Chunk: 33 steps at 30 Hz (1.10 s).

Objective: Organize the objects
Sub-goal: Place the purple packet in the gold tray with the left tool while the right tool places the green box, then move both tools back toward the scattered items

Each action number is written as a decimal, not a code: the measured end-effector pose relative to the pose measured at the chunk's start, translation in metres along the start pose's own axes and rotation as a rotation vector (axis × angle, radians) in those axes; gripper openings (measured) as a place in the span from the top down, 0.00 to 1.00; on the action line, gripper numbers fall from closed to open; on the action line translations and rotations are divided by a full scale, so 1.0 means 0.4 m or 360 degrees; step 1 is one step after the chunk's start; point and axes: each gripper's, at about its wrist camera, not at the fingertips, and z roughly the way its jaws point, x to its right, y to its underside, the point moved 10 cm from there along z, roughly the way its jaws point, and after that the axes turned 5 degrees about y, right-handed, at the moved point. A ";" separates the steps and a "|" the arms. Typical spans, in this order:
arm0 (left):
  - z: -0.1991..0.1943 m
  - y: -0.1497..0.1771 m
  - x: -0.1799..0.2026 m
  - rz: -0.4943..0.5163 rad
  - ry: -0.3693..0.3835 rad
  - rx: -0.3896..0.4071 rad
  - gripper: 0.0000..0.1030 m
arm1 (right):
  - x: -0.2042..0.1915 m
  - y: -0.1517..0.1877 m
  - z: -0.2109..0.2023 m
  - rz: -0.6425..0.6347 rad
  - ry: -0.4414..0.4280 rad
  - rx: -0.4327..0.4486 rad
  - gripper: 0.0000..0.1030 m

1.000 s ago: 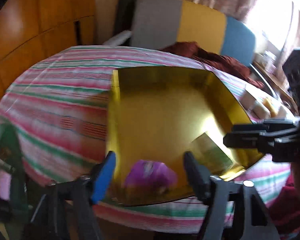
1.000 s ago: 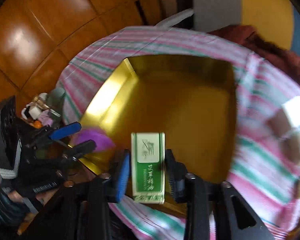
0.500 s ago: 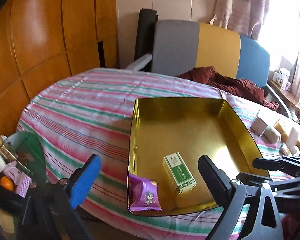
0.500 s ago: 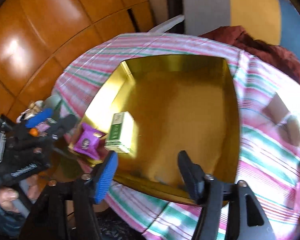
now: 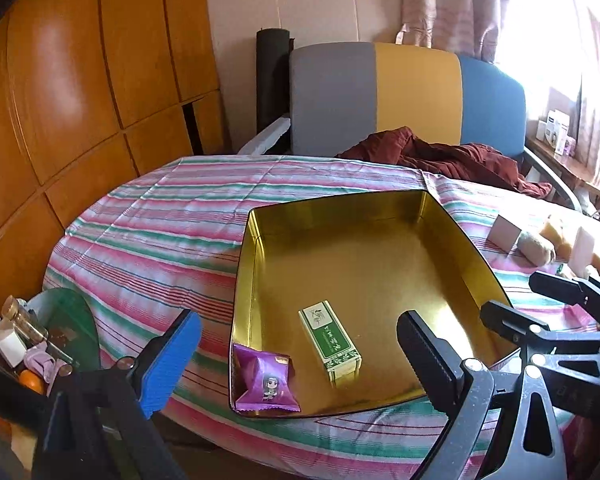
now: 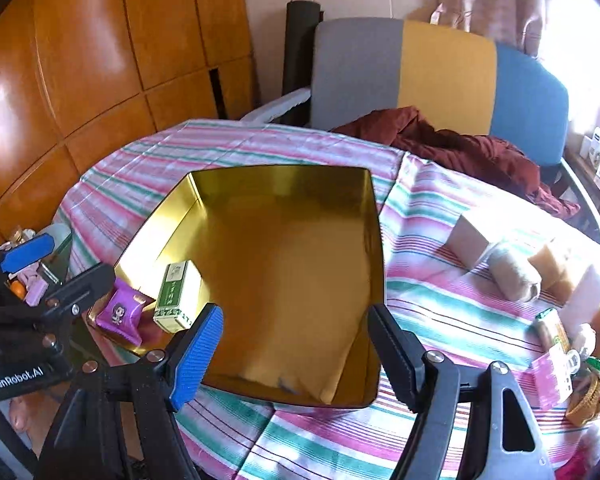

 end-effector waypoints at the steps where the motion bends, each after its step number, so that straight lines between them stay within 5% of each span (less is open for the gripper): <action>1: -0.002 0.000 0.006 0.0010 0.0001 0.0001 0.04 | 0.006 0.000 -0.001 0.0008 0.0006 0.0002 0.26; 20: 0.000 0.014 0.084 0.0122 0.0056 -0.0033 0.04 | 0.122 0.040 -0.015 0.0141 0.0115 -0.0007 0.26; 33: 0.025 0.015 0.172 0.0245 0.0132 -0.0070 0.04 | 0.299 0.086 -0.029 0.0322 0.0272 -0.0050 0.26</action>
